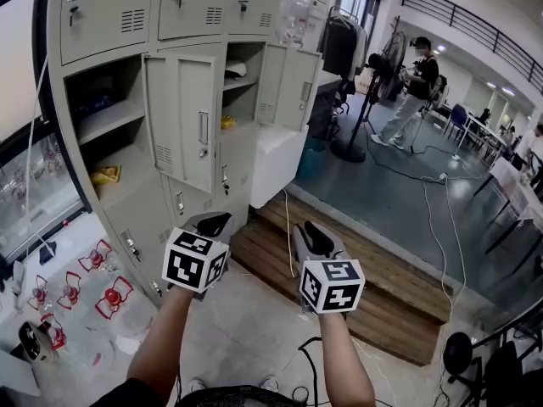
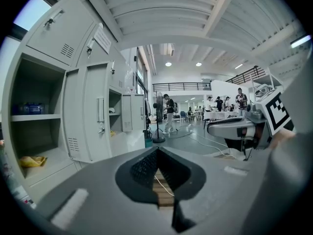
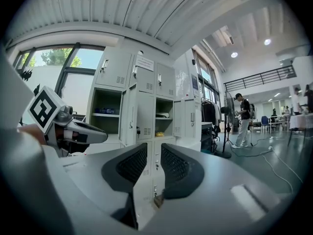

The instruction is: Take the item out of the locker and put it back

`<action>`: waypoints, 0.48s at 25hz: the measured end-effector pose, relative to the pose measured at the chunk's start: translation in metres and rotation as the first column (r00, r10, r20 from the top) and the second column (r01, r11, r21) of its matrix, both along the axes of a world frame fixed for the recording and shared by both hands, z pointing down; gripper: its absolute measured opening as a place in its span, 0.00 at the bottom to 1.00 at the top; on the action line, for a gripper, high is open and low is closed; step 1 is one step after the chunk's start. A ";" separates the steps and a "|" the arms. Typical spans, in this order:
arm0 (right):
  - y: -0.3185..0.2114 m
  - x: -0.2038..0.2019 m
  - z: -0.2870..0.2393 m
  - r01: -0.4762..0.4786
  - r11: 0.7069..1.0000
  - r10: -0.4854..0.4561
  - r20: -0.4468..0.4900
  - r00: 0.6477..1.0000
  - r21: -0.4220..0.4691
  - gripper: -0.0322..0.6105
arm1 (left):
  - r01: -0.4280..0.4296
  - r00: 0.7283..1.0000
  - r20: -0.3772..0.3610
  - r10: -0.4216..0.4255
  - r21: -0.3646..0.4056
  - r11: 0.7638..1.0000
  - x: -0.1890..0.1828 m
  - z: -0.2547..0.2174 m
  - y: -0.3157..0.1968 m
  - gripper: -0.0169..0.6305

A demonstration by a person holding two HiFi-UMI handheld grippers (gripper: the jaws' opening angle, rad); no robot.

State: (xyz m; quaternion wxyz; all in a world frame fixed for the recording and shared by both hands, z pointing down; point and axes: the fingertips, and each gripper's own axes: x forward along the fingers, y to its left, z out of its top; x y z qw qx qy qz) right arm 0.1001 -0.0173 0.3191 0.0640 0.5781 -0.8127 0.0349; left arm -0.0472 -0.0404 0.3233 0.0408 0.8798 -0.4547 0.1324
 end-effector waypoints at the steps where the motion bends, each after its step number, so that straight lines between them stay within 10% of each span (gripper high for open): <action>1: 0.000 0.000 -0.001 -0.001 1.000 0.001 0.002 1.000 0.001 0.23 | 0.000 1.000 0.002 0.000 0.001 1.000 0.000 0.000 0.000 0.03; 12: 0.003 0.006 -0.006 -0.005 1.000 0.005 -0.007 1.000 0.021 0.38 | 0.011 1.000 0.004 -0.011 0.005 1.000 0.000 -0.005 0.002 0.03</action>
